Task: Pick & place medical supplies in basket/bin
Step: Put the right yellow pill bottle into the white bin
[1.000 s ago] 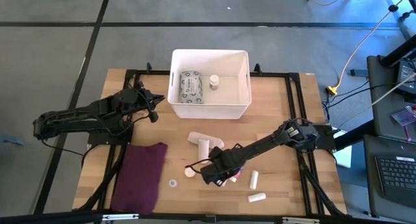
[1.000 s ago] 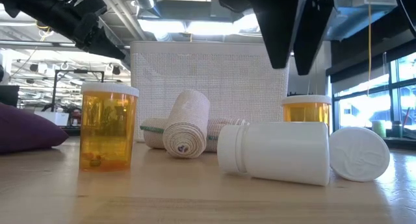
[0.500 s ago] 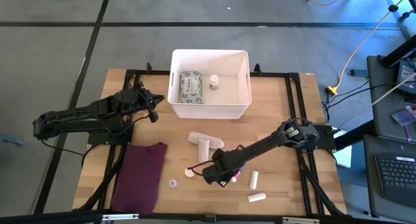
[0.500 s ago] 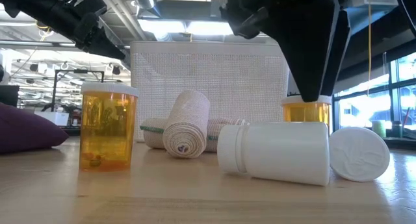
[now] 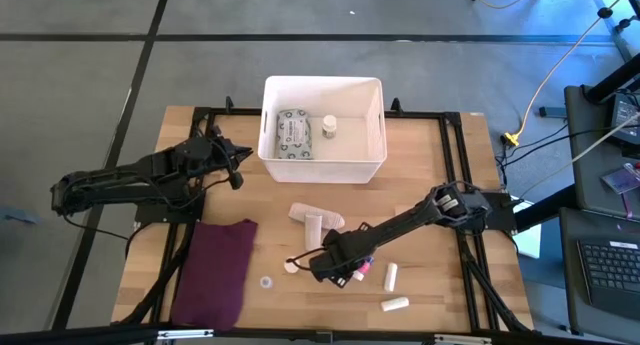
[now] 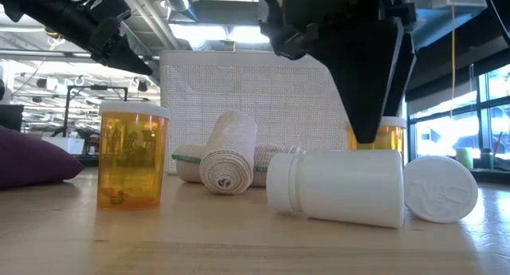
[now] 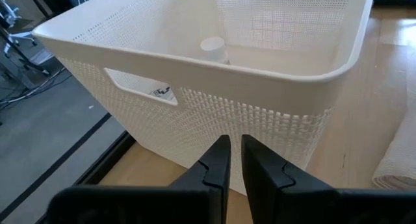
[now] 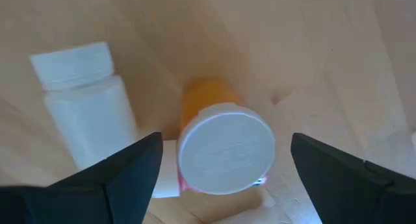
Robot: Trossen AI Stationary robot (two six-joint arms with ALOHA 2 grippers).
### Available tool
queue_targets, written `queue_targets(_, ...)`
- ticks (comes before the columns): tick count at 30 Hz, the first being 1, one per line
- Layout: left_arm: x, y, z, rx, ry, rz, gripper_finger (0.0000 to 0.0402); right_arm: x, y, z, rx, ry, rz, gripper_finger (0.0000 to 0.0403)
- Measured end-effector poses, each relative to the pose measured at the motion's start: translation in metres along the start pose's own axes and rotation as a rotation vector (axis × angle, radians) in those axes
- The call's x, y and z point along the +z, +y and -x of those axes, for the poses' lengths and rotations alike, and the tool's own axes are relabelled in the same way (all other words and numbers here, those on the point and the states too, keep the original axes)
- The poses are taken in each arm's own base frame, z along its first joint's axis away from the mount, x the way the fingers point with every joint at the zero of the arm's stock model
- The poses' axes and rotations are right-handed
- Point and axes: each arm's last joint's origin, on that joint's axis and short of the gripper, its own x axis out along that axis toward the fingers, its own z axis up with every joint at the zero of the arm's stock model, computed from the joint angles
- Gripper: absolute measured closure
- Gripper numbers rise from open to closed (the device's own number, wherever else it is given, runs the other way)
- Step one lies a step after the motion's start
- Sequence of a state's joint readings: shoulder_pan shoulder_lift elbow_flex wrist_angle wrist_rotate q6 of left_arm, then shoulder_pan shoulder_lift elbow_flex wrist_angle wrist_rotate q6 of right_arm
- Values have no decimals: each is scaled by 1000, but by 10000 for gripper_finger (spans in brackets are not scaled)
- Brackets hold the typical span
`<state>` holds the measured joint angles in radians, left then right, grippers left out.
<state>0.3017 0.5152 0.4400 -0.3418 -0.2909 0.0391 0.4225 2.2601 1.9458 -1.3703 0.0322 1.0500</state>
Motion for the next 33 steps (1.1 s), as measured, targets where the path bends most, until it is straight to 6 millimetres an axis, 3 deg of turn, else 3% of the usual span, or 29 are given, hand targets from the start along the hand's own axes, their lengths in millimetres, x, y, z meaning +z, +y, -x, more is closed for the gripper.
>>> queue_targets(33,-1,0,0,3,7,-29,370,4,2,1,64,10,-111,63)
